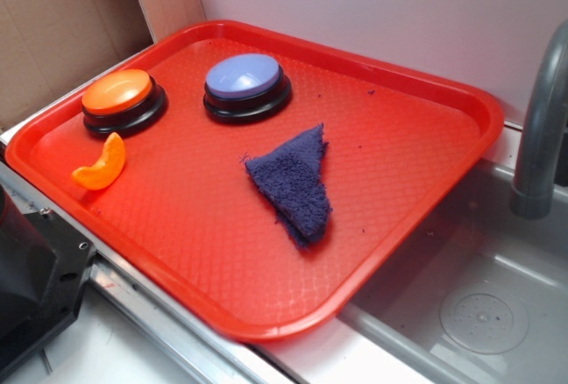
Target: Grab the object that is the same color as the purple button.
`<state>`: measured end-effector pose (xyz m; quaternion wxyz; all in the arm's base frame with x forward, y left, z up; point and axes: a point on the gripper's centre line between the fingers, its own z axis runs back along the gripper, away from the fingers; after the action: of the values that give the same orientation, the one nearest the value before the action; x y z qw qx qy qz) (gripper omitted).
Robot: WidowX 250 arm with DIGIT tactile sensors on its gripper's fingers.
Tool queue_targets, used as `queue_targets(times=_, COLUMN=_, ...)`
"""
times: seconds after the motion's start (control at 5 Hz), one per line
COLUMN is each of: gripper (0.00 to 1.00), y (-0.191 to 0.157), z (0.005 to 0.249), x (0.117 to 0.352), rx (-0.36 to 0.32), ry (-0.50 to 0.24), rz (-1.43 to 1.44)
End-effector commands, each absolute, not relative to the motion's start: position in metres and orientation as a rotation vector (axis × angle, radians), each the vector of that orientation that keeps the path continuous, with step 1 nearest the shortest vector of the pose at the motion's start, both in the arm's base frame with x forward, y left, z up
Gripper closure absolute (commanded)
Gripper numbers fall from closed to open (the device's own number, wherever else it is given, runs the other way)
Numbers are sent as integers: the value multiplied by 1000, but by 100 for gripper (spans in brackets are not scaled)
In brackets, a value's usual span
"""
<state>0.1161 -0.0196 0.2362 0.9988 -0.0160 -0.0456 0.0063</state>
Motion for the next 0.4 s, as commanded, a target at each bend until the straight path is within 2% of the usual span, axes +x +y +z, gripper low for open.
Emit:
queue_targets(times=0.0, gripper=0, y=-20, z=236, x=116, rx=-32, ry=-91, rz=13)
queue_targets(times=0.2, gripper=0, y=-37, z=216, x=153, rx=-33, ry=-115, rz=8)
